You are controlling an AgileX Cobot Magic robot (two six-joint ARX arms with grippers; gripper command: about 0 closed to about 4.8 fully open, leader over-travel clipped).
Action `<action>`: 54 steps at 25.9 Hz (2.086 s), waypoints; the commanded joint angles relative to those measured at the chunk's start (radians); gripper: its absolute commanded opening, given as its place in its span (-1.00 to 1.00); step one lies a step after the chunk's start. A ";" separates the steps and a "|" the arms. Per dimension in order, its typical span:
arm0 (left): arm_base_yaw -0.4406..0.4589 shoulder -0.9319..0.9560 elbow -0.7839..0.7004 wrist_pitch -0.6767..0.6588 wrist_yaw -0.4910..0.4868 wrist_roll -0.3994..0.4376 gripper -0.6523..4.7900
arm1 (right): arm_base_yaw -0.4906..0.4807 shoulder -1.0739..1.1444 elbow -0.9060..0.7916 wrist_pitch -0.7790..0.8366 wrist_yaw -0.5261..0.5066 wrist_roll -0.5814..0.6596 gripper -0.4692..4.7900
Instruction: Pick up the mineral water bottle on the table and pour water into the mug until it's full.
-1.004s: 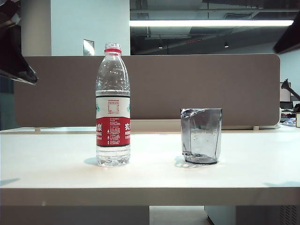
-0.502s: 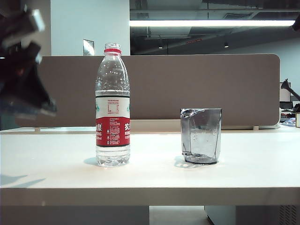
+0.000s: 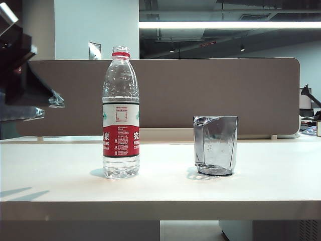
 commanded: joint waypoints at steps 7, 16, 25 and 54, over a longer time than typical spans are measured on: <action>-0.001 0.039 -0.105 0.123 0.028 0.040 0.01 | 0.001 -0.002 0.004 0.017 0.014 -0.055 -0.81; -0.021 0.358 -0.100 0.383 0.033 0.073 0.01 | 0.001 -0.002 0.004 0.017 0.014 -0.055 -0.81; -0.021 0.661 0.041 0.512 0.191 0.259 0.04 | 0.001 -0.002 0.004 0.017 0.014 -0.055 -0.81; -0.020 0.722 0.138 0.545 0.069 0.272 1.00 | 0.001 -0.002 0.004 0.017 0.018 -0.055 -0.81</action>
